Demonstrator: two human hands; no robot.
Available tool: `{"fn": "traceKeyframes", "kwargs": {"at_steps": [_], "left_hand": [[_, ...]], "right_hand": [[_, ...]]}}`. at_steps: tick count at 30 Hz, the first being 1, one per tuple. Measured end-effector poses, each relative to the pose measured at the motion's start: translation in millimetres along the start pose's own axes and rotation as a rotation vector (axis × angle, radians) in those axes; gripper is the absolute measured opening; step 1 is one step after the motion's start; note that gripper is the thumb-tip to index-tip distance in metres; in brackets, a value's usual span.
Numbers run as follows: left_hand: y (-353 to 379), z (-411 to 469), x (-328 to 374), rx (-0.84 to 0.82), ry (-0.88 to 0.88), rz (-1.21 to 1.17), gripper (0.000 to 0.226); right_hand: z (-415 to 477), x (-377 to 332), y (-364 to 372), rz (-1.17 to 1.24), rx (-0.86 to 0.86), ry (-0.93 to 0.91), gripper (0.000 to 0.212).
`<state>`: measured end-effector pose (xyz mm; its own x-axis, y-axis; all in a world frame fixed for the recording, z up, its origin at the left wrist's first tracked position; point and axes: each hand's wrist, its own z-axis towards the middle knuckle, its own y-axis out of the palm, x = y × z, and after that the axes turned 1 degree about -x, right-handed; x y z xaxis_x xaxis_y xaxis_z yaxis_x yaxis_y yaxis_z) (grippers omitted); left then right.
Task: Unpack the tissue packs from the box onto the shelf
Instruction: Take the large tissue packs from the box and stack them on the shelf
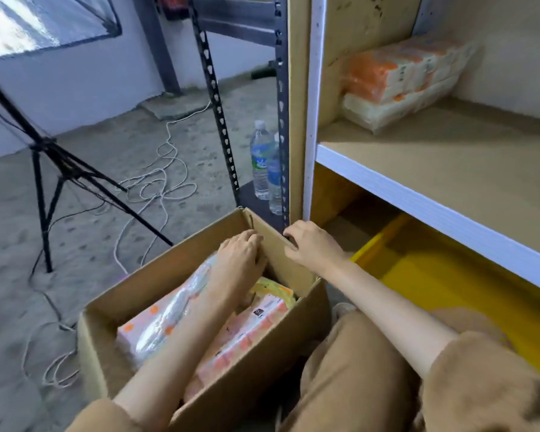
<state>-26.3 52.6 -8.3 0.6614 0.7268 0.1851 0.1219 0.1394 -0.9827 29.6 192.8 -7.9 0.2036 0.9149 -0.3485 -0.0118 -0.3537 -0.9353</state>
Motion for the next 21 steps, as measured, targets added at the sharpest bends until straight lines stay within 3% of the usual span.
{"fn": "traceKeyframes", "kwargs": {"at_steps": [5,8,12,17,21], "left_hand": [[32,-56,-50,-0.059,-0.155,-0.095,0.054],[44,-73,-83,-0.041,-0.273,-0.116,0.046],[59,-82,-112,-0.109,-0.451,-0.193,0.073],[69,-80,-122,-0.097,-0.49,-0.19,0.089],[75,-84,-129,-0.147,-0.551,-0.167,0.093]], "right_hand": [[16,-33,51,-0.006,-0.142,-0.114,0.037],[29,-52,78,-0.064,-0.221,-0.222,0.044],[47,-81,104,-0.177,-0.309,-0.414,0.062],[73,-117,130,-0.327,-0.412,-0.604,0.074],[88,-126,143,-0.39,-0.466,-0.637,0.077]]}}
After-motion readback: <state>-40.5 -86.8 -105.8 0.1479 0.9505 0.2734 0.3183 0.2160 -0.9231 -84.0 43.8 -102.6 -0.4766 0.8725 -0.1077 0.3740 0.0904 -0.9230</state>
